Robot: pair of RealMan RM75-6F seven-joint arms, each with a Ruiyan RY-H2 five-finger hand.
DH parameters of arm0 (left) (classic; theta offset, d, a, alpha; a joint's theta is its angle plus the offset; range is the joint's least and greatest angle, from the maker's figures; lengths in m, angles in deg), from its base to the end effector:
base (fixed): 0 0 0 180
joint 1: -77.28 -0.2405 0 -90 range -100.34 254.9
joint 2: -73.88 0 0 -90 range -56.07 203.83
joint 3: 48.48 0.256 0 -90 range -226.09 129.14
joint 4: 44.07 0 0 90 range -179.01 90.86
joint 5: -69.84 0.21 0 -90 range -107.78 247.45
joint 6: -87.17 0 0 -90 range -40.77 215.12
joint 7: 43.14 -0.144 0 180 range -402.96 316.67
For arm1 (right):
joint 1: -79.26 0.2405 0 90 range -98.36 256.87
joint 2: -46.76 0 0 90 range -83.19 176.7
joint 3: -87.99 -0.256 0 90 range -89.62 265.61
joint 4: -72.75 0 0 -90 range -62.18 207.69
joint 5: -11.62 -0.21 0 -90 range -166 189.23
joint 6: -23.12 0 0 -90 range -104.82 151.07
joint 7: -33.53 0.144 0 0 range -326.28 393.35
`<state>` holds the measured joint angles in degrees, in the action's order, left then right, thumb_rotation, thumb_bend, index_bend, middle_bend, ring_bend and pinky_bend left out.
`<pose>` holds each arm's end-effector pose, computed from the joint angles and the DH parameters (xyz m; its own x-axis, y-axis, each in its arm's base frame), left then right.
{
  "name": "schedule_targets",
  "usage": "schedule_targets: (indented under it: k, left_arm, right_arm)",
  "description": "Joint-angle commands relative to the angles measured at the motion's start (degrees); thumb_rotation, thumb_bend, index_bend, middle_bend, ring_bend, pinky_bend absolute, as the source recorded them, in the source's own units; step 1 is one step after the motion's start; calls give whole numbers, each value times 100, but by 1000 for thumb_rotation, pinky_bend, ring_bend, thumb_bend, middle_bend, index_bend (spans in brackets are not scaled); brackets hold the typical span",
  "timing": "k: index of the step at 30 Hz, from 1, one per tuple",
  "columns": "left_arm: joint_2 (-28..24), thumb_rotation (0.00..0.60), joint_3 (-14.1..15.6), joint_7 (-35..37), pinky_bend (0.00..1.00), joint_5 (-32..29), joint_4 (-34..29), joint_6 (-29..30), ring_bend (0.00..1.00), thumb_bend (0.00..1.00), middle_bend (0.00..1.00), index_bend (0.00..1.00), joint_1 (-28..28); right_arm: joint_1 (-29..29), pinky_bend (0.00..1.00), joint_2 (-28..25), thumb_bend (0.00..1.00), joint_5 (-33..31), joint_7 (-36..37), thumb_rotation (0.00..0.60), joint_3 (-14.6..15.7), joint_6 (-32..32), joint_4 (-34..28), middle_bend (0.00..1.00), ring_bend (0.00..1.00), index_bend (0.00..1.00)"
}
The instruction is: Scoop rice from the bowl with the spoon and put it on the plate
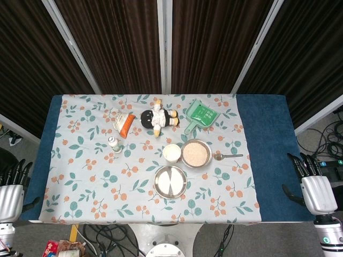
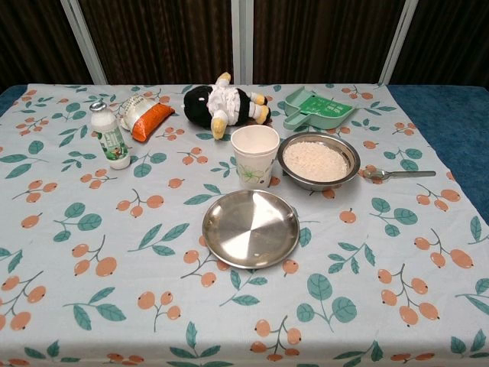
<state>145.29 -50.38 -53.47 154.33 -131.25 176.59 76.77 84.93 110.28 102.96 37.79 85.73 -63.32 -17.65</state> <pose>-0.3325 0.1473 0.1349 0.5245 -0.0005 0.8514 0.8465 0.1077 -0.5214 -0.3032 -0.1831 0.1617 0.3735 0.0126 0.9275 -0.9211 -0.1135 0.3725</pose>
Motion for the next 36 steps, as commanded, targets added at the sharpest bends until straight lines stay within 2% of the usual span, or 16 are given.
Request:
schedule_targets:
  k: [1,7,10,14,17,19,23,26,36]
  left_arm:
    - [7,600,1,8,69,-7,12,-10,60,160,126,127,2]
    - [14,600,9,16,69,4,24,10,60,160,126,127,-10]
    - [11,600,7,33,69,11,16,23,60,160,126,127,-14]
    - [15,600,4,47,69,25,24,48,60,160,126,127,-20]
    - [14,600,14,55,69,9,22,63,60,160,126,127,-45]
    - [19,600,21,58,69,-10,15,63,60,161,126,127,-61]
    - [32,600,51,50,69,-23,13,55,60,160,126,127,-89]
    - [41,600,51,61,69,-64,26,29,60,160,126,127,-99]
    - [75,600,31,56,69,-108,78,-99,60,161,126,128,-39]
  right_arm:
    - [3,72,-4,212,-1,0,600,-3,2,-18,151,0,28]
    - [57,72,-54,211,1,38,600,11,118,-111,160,0,28]
    - [197,72,-101,197,-118,85,600,-47,373,-262,170,0,16]
    - [637,72,-187,114,-538,-211,600,-256,1140,-464,179,0,0]
    - [1064,72,-89,102,-830,-488,600,-421,1788,-460,194,0,16]
    - [1329,72,45,110,-1042,-633,600,-521,2177,-370,210,0,63]
    - [1846,74,553,157,-1486,-845,600,-683,2885,84,252,23,215]
    - [2113,94,974,195,-1725,-998,600,-711,3228,549,287,46,294]
    - [2628,107,2012,222,-2263,-1337,600,-702,3852,1862,332,65,368]
